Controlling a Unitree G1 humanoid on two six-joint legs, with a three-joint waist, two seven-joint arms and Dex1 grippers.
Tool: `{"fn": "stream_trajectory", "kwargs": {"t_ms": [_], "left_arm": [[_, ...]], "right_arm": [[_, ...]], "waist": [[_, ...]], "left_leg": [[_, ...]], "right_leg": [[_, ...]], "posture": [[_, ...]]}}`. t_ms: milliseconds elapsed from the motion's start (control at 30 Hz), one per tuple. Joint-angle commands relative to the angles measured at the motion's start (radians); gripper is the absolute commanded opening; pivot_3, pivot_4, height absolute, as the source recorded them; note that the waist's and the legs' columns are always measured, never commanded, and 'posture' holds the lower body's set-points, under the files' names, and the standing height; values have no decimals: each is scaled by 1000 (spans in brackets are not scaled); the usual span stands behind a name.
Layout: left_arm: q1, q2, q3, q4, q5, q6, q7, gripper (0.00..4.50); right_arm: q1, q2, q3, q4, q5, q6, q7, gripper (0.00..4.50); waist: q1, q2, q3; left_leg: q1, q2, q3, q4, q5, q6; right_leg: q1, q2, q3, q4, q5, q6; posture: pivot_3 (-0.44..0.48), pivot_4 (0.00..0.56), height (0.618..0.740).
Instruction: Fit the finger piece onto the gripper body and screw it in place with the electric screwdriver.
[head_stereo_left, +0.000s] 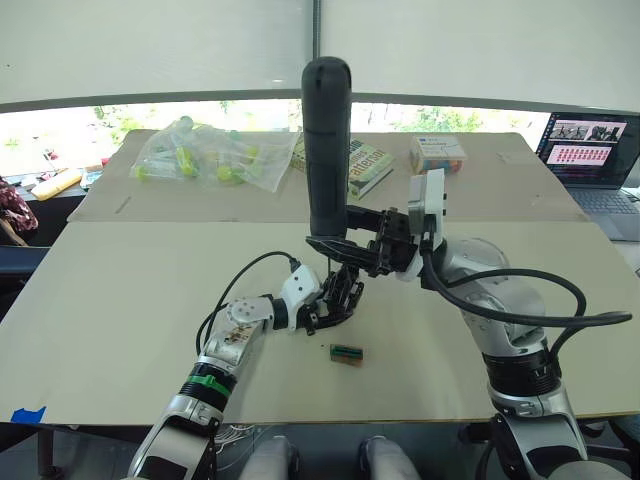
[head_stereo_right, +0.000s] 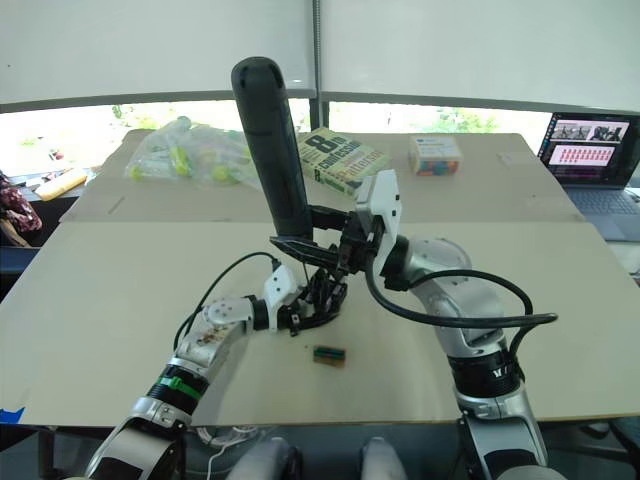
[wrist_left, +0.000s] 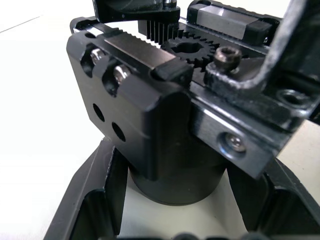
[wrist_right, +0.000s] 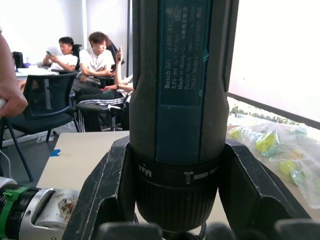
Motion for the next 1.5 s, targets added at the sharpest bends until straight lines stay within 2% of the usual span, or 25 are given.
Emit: {"fn": "stream_trajectory", "kwargs": {"t_ms": [33,1500], "left_arm": [[25,4,-22,-1,1,23,-24,2318],[42,11,-33,-15,-2,52,-32,2318]], "right_arm": [[-17,1,-16,-26,-1,-31,1,1905],[36,15,15,-45,-17,-11,5,1905]], "waist": [[0,0,0],[0,0,0]], "left_leg": [[0,0,0,0,0,0],[0,0,0,0,0,0]], "right_leg": [[0,0,0,0,0,0],[0,0,0,0,0,0]], "posture": [[0,150,740],[0,150,740]]}}
